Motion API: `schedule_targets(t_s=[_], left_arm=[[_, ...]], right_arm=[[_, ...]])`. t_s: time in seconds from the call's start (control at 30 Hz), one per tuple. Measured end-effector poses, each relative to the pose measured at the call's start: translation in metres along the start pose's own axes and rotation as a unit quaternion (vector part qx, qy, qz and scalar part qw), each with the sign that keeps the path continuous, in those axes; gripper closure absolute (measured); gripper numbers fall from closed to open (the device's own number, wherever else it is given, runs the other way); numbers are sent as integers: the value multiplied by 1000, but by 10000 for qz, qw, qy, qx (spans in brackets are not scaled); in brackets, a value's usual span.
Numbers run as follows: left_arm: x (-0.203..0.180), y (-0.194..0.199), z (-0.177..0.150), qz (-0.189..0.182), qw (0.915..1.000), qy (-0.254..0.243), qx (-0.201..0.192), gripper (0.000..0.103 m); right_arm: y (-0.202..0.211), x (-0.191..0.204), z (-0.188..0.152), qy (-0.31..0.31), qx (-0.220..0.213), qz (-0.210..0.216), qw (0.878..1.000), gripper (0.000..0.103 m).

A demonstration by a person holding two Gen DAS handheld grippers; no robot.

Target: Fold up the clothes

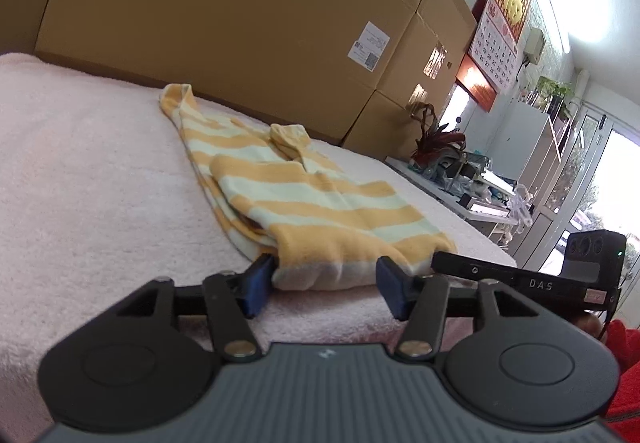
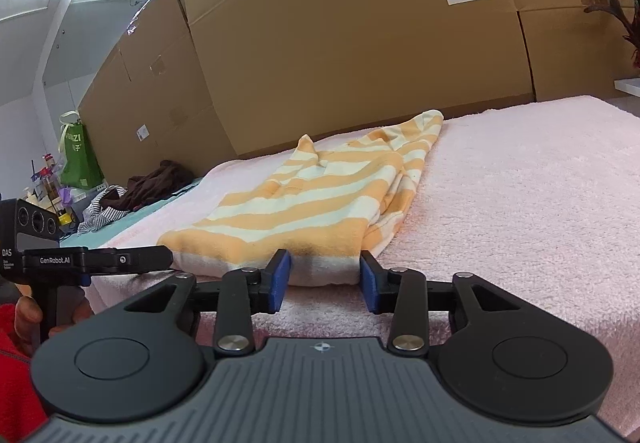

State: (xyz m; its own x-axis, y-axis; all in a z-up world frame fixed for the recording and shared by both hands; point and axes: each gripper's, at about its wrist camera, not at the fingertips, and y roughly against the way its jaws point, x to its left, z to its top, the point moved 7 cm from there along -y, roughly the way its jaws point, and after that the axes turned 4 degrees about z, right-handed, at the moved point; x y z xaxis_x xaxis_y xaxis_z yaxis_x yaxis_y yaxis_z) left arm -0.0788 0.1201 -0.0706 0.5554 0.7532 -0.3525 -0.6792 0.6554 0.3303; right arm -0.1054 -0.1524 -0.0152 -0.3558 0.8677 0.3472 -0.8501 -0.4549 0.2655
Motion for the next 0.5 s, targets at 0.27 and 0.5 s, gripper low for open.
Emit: schedule_targets(t_s=[0.27,0.5], left_arm=[[12,13,4,-96,9995,285,104,86],[14,5,5,170,9994,101,298,74]], right_arm=[[14,-4,5,-390,-62,361,9986,84],[8,-4,-2,-121,95,228,9996,82]])
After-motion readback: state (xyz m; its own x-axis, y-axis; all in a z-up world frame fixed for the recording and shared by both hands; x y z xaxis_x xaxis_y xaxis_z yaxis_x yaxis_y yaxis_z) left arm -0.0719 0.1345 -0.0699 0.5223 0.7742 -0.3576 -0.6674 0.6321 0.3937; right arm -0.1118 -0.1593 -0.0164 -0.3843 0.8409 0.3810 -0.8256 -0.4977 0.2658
